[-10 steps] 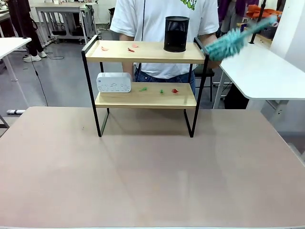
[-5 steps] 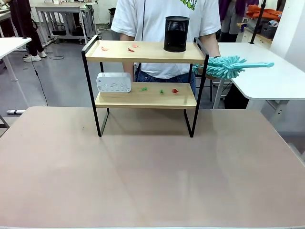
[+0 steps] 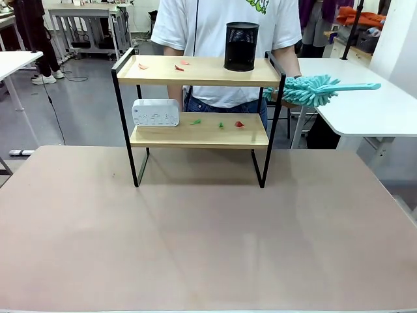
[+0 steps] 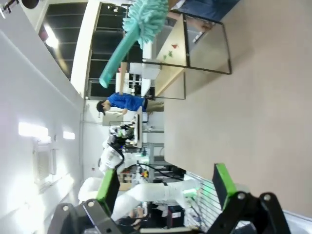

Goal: Clean the shelf.
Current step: Pick up the Duster from the human.

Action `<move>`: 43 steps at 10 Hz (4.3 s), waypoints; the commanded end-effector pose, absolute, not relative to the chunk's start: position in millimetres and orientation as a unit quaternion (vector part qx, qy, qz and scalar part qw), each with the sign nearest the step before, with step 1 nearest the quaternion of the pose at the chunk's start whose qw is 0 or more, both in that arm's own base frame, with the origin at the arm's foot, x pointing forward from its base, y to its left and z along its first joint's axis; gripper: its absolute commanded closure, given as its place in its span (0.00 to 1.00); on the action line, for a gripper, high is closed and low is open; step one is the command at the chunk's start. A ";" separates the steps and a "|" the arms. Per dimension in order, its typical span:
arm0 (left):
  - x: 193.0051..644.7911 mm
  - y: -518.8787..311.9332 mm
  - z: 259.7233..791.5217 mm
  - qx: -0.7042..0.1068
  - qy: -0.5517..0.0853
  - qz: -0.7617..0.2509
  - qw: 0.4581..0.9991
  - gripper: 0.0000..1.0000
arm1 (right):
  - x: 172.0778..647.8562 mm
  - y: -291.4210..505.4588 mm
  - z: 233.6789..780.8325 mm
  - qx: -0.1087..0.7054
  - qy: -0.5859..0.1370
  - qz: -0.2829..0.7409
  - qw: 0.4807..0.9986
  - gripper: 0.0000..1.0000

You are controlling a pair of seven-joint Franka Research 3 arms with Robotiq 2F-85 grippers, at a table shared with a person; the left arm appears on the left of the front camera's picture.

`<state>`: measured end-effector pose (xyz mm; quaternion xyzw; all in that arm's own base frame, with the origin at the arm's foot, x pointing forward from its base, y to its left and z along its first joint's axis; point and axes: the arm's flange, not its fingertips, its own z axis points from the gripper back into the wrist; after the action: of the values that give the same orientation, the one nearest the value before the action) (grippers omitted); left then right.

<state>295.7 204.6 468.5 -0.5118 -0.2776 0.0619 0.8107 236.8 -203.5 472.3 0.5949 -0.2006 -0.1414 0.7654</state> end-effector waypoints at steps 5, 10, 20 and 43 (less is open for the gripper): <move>297.3 205.6 469.7 -0.518 -0.291 0.051 0.803 0.00 | 347.1 -150.1 528.3 0.596 -0.069 -0.244 0.762 0.00; 297.3 205.6 469.7 -0.518 -0.291 0.051 0.803 0.00 | 426.8 -88.0 532.3 0.617 0.012 -0.273 0.738 0.00; 297.3 205.6 469.7 -0.518 -0.291 0.051 0.803 0.00 | 453.3 -46.8 523.2 0.597 0.037 -0.246 0.763 0.00; 297.3 205.6 469.7 -0.518 -0.291 0.051 0.803 0.00 | 238.3 -155.6 551.3 0.421 -0.084 -0.027 0.903 1.00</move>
<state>295.3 206.3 470.2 -0.5120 -0.2784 0.0597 0.8104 258.1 -140.7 557.7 0.4359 -0.0471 -0.0660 0.8963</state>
